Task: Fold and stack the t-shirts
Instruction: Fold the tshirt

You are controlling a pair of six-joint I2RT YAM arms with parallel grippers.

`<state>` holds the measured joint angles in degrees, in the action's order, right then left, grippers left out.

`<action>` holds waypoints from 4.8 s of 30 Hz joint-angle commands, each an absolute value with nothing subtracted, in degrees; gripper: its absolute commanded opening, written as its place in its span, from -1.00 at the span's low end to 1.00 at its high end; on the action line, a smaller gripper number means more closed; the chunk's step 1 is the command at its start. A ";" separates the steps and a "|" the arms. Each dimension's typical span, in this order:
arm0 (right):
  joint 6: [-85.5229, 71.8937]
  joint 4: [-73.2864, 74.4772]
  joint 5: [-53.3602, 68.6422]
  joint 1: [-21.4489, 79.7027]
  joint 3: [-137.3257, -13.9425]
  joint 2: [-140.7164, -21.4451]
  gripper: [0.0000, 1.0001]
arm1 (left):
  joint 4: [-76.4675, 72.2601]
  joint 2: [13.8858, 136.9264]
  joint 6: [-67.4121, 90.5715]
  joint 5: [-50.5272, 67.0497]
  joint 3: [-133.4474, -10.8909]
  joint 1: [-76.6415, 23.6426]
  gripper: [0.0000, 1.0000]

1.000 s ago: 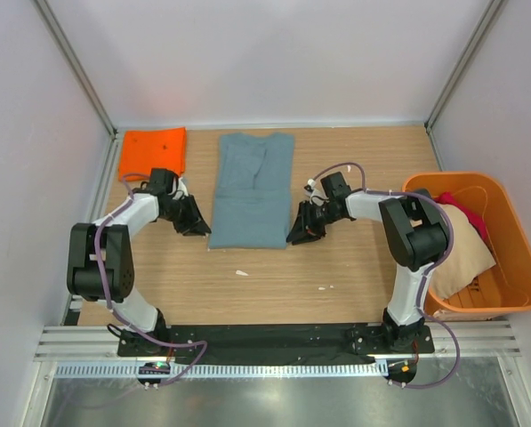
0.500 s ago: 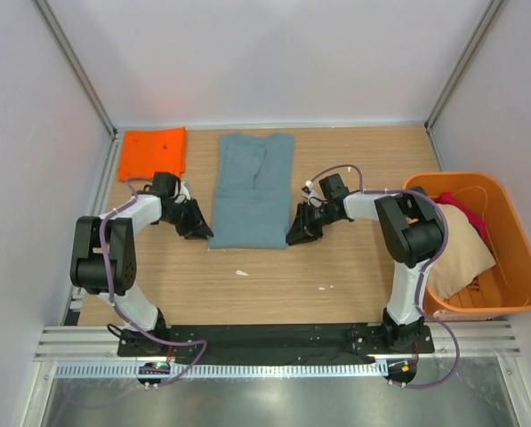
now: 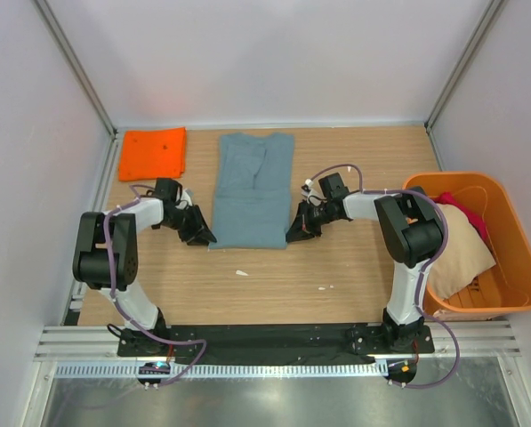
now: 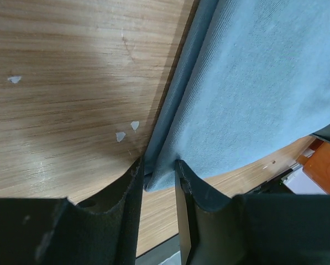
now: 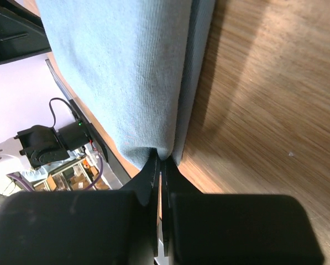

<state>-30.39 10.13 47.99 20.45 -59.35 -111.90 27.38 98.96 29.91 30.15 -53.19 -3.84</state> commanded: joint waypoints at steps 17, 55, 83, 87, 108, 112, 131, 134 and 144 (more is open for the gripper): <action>-19.88 28.78 33.53 20.65 -66.35 -109.60 -0.97 | 30.23 102.39 29.71 26.19 -55.02 -3.87 -1.00; -29.17 22.25 39.12 19.95 -70.13 -107.13 -0.10 | 35.42 92.98 31.73 23.64 -58.35 -3.87 -0.30; -33.00 16.13 41.23 13.97 -90.85 -127.54 -0.11 | 29.44 89.39 34.72 25.31 -55.81 -3.96 -0.36; -27.79 26.44 37.98 13.97 -90.19 -121.22 0.23 | 28.83 91.66 34.89 28.20 -55.90 -3.96 -0.24; -63.63 -13.17 29.44 15.20 -35.25 -88.50 0.36 | 1.85 87.71 68.37 26.81 -33.40 -9.40 -0.11; -66.52 -17.56 28.66 16.17 -34.11 -90.70 0.36 | 0.18 88.76 72.77 25.58 -31.20 -9.67 -0.09; -61.45 -10.37 21.53 19.07 -34.63 -91.84 0.29 | 7.65 89.21 82.44 21.09 -29.97 -10.63 -0.14; -60.65 -10.72 21.97 19.07 -35.33 -93.77 0.28 | 7.65 90.17 83.05 21.09 -29.97 -10.81 -0.16; -58.97 -10.89 22.23 19.07 -36.74 -96.15 0.15 | 9.32 90.26 84.90 18.46 -29.18 -11.43 -0.25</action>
